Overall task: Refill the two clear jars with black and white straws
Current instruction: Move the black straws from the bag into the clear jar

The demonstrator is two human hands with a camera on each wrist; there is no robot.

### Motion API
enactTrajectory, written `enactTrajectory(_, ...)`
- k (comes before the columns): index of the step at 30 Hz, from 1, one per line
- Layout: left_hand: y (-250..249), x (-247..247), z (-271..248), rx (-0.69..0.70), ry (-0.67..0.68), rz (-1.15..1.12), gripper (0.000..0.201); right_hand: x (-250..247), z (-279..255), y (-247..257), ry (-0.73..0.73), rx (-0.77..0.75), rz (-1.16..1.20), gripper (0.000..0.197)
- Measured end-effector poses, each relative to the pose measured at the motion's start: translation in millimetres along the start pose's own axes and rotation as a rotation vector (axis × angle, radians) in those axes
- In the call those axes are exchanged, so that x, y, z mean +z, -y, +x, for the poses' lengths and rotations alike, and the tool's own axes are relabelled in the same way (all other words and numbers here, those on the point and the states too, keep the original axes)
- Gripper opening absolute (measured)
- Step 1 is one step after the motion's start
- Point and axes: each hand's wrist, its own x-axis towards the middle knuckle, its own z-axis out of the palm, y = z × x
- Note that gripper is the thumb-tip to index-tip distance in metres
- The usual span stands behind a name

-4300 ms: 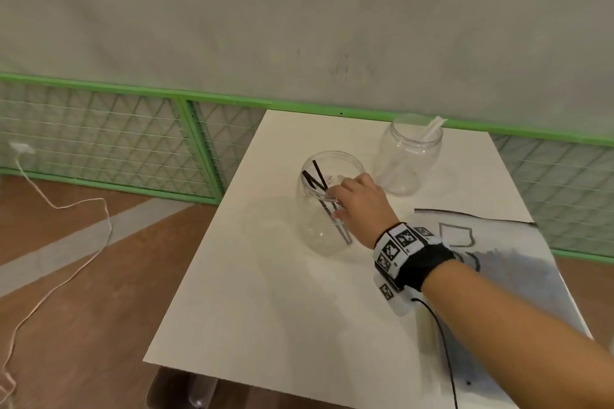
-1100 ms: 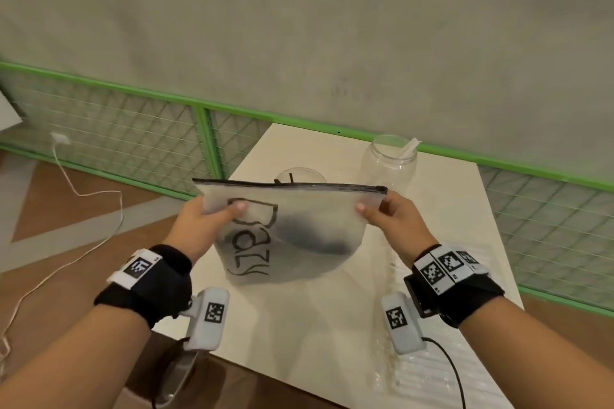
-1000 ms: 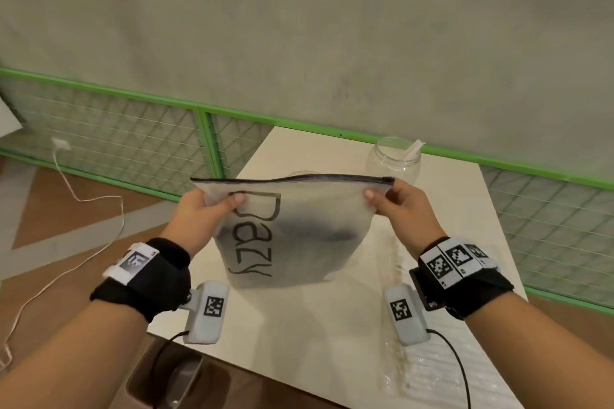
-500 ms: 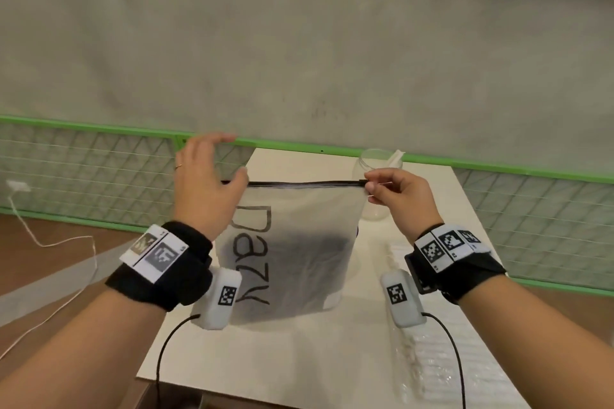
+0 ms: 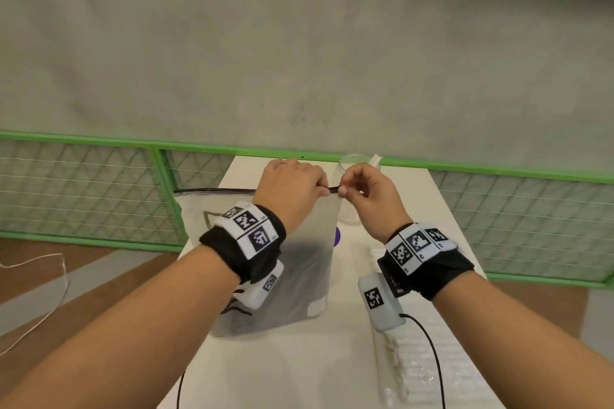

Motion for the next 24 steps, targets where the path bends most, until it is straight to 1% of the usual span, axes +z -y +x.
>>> enactTrajectory(3,33,-9,-17,-0.054,-0.016,-0.024,0.017,-6,3,-5,-0.004,0.003,-0.017,0.034)
enactTrajectory(6,75,-21,-43,-0.121,-0.034,0.003,0.014,-18,4,-12,-0.008,0.008,-0.041,0.036)
enactTrajectory(9,100,-33,-64,-0.18,-0.009,-0.033,0.012,-22,5,-13,0.013,-0.004,-0.061,0.037)
enactTrajectory(11,108,-37,-72,-0.188,0.002,-0.045,0.011,-22,6,-13,0.025,-0.019,-0.071,0.036)
enactTrajectory(18,134,-46,-84,-0.276,-0.031,-0.132,0.008,-27,11,-20,0.024,-0.014,-0.052,0.036)
enactTrajectory(24,133,-55,-85,-0.276,-0.038,-0.155,0.007,-35,10,-19,0.031,-0.009,-0.053,0.038)
